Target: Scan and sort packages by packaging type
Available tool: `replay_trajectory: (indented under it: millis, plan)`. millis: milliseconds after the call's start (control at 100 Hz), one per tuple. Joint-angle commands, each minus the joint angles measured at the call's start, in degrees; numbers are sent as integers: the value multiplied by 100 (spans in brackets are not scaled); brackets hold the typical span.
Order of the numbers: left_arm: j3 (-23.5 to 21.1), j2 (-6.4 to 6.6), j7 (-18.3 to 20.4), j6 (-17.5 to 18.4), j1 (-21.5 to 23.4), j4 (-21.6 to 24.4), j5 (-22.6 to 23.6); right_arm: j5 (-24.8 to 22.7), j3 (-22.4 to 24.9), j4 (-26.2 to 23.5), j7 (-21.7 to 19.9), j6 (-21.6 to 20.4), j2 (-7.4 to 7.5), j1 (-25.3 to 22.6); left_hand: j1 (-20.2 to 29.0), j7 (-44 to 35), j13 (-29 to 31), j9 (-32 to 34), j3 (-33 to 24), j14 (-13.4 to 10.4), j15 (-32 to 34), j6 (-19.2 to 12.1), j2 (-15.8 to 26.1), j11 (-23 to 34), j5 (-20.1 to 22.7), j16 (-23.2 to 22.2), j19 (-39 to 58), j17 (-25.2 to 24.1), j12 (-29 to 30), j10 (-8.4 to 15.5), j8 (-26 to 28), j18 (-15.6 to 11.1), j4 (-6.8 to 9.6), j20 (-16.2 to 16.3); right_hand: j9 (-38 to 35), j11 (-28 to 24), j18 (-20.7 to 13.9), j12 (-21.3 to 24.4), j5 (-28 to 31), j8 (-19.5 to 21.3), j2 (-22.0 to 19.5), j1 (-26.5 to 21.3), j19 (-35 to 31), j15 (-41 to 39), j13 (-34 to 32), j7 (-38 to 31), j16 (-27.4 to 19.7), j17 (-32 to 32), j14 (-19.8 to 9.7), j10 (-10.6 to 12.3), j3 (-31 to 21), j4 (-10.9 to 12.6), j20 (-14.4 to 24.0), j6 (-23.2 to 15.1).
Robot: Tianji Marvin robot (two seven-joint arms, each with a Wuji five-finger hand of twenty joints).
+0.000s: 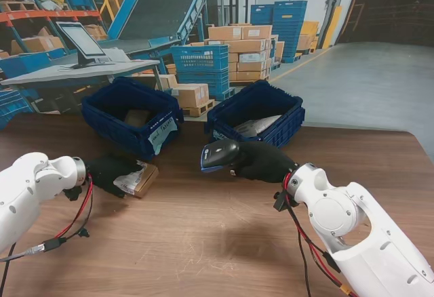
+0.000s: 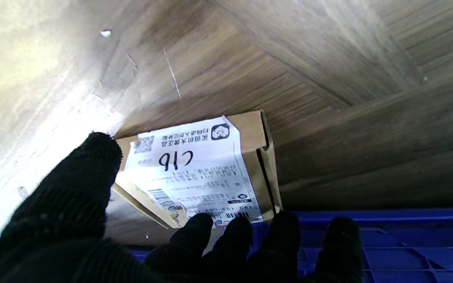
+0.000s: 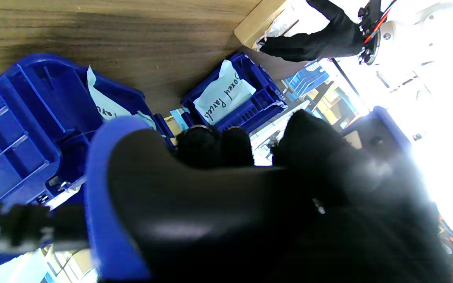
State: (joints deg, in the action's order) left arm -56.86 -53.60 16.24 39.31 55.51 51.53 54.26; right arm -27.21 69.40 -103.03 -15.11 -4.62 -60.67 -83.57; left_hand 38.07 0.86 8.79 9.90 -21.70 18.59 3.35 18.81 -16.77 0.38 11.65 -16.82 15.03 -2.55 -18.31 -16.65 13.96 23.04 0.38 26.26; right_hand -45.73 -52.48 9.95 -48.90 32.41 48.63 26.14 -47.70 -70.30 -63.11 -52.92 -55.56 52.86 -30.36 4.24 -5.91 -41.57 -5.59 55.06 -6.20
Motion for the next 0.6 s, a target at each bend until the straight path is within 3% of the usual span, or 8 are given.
replay_trajectory:
  millis: [0, 300, 590]
  plan:
    - [-14, 3, 147, 29, 137, 78, 18, -19, -22, -76, -46, -5, -34, -20, 85, -125, -129, -43, 145, -145, 120, -229, 124, 143, 138, -25, 3, -78, -59, 87, 83, -5, -77, -64, -74, 39, 4, -33, 374, 87, -499, -619, -37, -15, -9, -144, -17, -2, 20, -139, -491, -49, 44, -369]
    - [-159, -22, -146, 193, 176, 109, 155, -69, -90, -135, -31, 100, -41, 17, 90, -158, -61, 61, 183, -126, 144, -233, 155, 162, 194, -36, 17, -18, -74, 90, 98, 14, -66, -58, -75, 37, 11, -33, 375, 86, -499, -617, -39, -16, -13, -144, -17, -9, 20, -137, -488, -49, 44, -370]
    - [-656, -60, 5, 130, 400, 407, 53, -72, -131, -109, -4, 82, -48, 72, 94, -181, -7, 139, 236, -113, 171, -241, 205, 180, 253, -47, 44, 18, -88, 94, 102, 24, -64, -52, -75, 36, 0, -33, 378, 85, -501, -615, -39, -18, -16, -147, -17, -11, 29, -144, -488, -47, 42, -364]
